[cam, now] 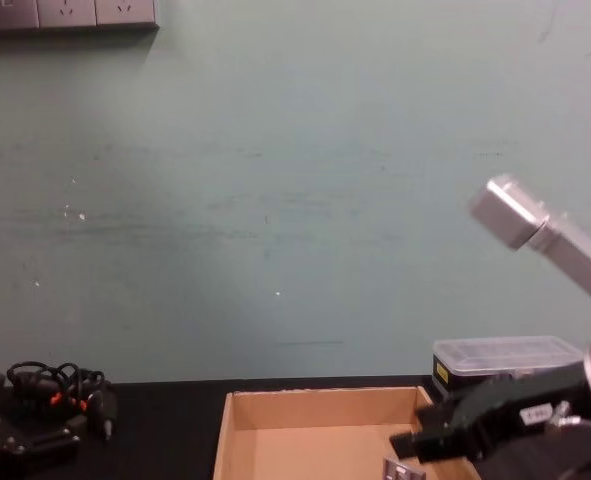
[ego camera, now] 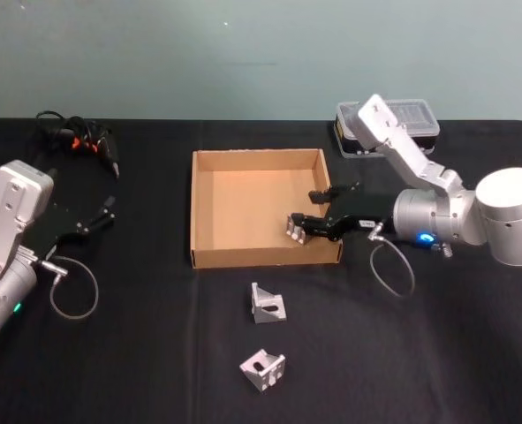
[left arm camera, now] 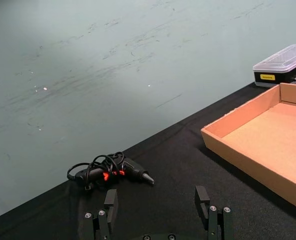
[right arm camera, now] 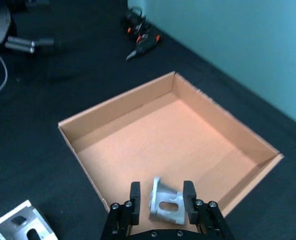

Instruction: Use one hand to pick up the angle iron from the table and place it into the box.

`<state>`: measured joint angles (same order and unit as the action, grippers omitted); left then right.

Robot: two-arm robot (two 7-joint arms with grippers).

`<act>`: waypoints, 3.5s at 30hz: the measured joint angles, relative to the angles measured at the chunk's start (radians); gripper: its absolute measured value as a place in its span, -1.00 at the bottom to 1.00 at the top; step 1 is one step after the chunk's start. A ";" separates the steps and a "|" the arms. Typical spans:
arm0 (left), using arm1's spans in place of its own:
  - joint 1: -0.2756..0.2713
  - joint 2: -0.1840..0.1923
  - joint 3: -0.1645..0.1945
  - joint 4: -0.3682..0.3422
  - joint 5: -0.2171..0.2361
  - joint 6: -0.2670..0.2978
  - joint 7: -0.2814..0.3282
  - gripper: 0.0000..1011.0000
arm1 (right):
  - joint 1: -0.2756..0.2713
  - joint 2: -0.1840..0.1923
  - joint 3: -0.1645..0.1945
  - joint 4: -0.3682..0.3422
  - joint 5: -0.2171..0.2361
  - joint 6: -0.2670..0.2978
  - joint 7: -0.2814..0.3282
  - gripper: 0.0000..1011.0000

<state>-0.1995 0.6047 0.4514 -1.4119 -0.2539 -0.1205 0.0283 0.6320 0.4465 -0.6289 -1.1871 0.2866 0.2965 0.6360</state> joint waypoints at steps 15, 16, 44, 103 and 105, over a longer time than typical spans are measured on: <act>0.000 0.000 0.000 0.000 0.000 0.000 0.000 1.00 | -0.155 0.160 0.082 -0.341 0.069 -0.011 -0.003 0.90; 0.000 0.000 0.000 0.000 0.000 0.000 0.000 1.00 | -0.155 0.160 0.082 -0.341 0.069 -0.011 -0.003 0.94; 0.000 0.000 0.000 0.000 0.000 0.000 0.000 1.00 | -0.052 0.379 -0.112 -0.544 0.063 -0.007 0.391 0.98; 0.000 0.000 0.000 0.000 0.000 0.000 0.000 1.00 | 0.249 0.099 -0.489 -0.143 -0.083 -0.146 0.615 0.98; 0.000 0.000 0.000 0.000 0.000 0.000 0.000 1.00 | 0.252 0.094 -0.496 -0.134 -0.080 -0.151 0.615 0.98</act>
<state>-0.1995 0.6047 0.4514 -1.4120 -0.2539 -0.1205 0.0283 0.8843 0.5406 -1.1246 -1.3215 0.2066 0.1455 1.2508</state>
